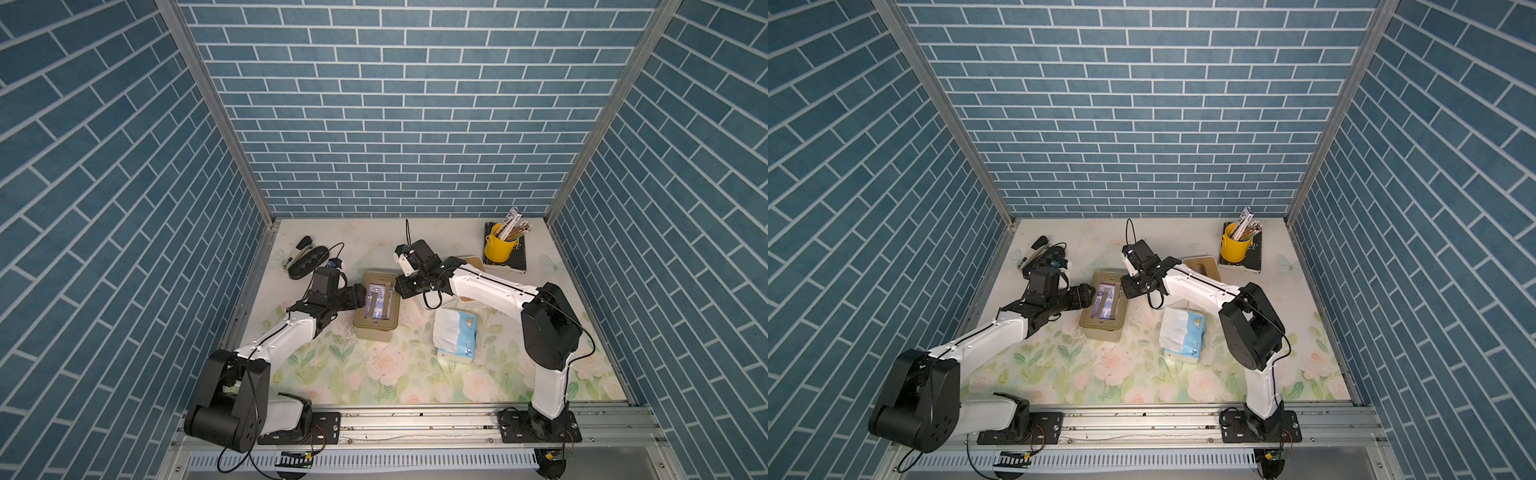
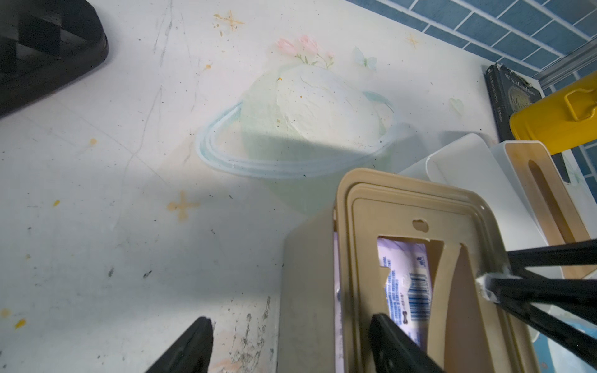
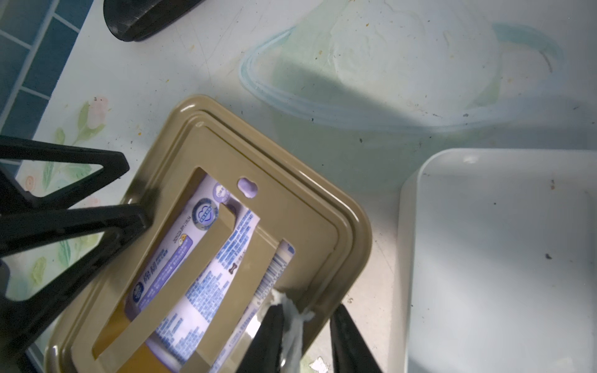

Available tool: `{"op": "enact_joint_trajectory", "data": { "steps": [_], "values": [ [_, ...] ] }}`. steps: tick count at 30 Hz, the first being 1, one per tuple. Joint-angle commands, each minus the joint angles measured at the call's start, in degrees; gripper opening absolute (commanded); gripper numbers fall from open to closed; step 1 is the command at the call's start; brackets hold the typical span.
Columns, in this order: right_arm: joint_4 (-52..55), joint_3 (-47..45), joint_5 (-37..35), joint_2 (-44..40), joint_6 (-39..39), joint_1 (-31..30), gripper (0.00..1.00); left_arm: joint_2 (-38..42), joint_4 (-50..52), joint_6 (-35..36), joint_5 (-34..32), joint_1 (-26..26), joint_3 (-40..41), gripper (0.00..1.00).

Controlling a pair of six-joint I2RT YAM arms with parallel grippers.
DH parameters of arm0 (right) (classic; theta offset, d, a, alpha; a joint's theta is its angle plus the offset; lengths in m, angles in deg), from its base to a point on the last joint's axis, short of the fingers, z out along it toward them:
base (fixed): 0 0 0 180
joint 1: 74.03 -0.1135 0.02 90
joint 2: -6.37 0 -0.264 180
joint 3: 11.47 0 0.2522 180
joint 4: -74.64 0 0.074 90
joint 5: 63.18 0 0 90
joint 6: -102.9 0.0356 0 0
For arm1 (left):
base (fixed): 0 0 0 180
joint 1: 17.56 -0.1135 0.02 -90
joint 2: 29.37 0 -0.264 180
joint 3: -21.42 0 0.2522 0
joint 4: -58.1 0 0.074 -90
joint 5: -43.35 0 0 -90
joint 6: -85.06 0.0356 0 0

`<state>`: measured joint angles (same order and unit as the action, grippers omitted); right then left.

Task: Put the tissue paper into the tissue box
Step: Close the box lid on the tissue box.

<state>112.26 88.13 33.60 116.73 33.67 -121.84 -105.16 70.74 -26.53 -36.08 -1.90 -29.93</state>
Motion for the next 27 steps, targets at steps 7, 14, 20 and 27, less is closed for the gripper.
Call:
{"op": "enact_joint_trajectory", "data": {
  "steps": [7,14,20,27],
  "values": [
    [5.86,2.32,-2.13,3.50,0.41,-1.14,0.28,4.48,2.18,-0.08,-1.92,0.16,0.64,0.96],
    [8.24,4.58,-3.88,5.61,0.32,-1.46,0.27,11.44,6.19,-0.20,-5.01,0.05,1.09,0.95],
    [9.66,5.69,-4.50,6.09,0.32,-1.76,0.27,10.45,4.55,-0.27,-4.76,-0.02,3.53,0.88],
    [12.89,9.94,-4.81,6.26,0.19,-3.05,0.27,4.13,0.02,0.00,-4.48,-0.15,3.84,0.83]
  ]
}}
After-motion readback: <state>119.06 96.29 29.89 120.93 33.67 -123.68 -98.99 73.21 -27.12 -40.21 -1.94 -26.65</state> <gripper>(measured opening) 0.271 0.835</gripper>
